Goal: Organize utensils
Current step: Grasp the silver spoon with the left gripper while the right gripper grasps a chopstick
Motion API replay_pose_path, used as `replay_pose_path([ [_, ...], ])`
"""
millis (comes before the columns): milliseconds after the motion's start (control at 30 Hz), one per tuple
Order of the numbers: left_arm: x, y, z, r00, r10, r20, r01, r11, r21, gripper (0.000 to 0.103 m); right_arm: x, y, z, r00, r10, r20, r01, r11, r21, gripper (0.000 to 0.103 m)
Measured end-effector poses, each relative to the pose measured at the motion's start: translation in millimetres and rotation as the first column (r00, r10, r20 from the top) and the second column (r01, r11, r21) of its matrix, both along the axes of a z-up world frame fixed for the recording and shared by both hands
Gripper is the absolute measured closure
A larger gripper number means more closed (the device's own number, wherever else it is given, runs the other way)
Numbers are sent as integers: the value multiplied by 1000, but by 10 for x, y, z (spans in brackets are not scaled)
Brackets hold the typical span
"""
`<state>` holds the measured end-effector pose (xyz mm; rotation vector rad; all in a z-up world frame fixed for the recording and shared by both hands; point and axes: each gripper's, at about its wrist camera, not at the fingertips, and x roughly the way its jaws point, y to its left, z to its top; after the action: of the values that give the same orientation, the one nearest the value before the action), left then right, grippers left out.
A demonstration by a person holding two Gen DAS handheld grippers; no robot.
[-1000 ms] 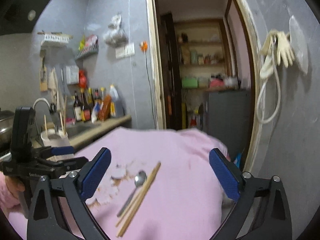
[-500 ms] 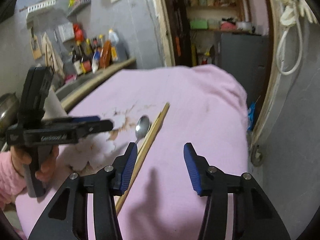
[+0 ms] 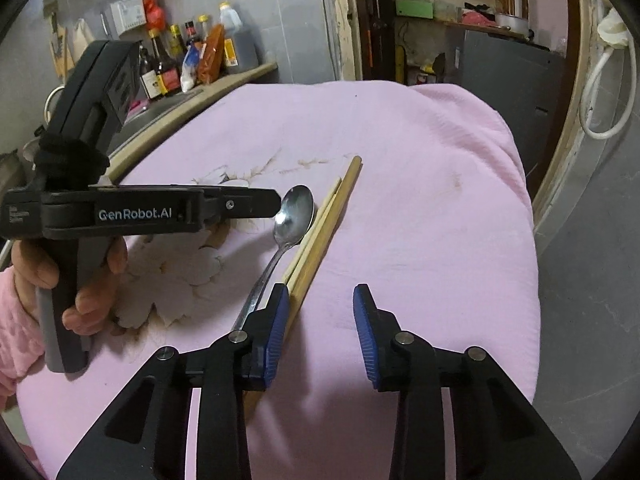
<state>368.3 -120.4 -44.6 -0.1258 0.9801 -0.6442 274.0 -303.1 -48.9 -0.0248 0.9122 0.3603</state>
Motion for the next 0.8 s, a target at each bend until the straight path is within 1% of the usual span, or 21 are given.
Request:
replay_pose_path([
  [133,63,16,-17,1000,-5,-19,4,1000,-31,69,47,52,-1,1000,-2,-3,2,999,-37,74],
  [200,73,12,-19,1000,-13,-25,12,999,-40,70,83,80,-20,1000,-1,-18,0,999,-45,74],
  [267,82,7,-29,999,-24,-33,23,999,-48,71,135,80,-17,1000,-15,-23,14,999,-45,78],
  [400,122,-3,-37,998,-38,-49,35,997,-64,75,205,-30,3,998,-47,-40,47,999,-14,84],
  [467,142,-10,-42,997,-47,-54,43,997,-65,77,213,-81,40,997,-71,-27,71,997,-22,94],
  [500,150,-41,-39,997,-52,-55,49,997,-65,78,222,-104,53,996,-85,-18,84,996,-34,94],
  [533,158,-61,-41,997,-59,-58,55,996,-63,80,244,-148,52,996,-92,-23,91,995,-26,95],
  [600,162,-91,-41,996,-70,-58,66,996,-58,83,324,-248,19,993,-98,-72,101,994,44,95],
  [667,164,-112,-49,995,-78,-61,75,996,-48,92,410,-271,-7,990,-96,-105,104,991,80,94],
  [767,167,-138,-50,996,-74,-55,72,997,-30,99,525,-246,-42,988,-92,-128,104,990,91,94],
  [800,161,-141,-45,996,-73,-51,71,997,-27,100,558,-249,-44,987,-94,-131,107,990,93,94],
])
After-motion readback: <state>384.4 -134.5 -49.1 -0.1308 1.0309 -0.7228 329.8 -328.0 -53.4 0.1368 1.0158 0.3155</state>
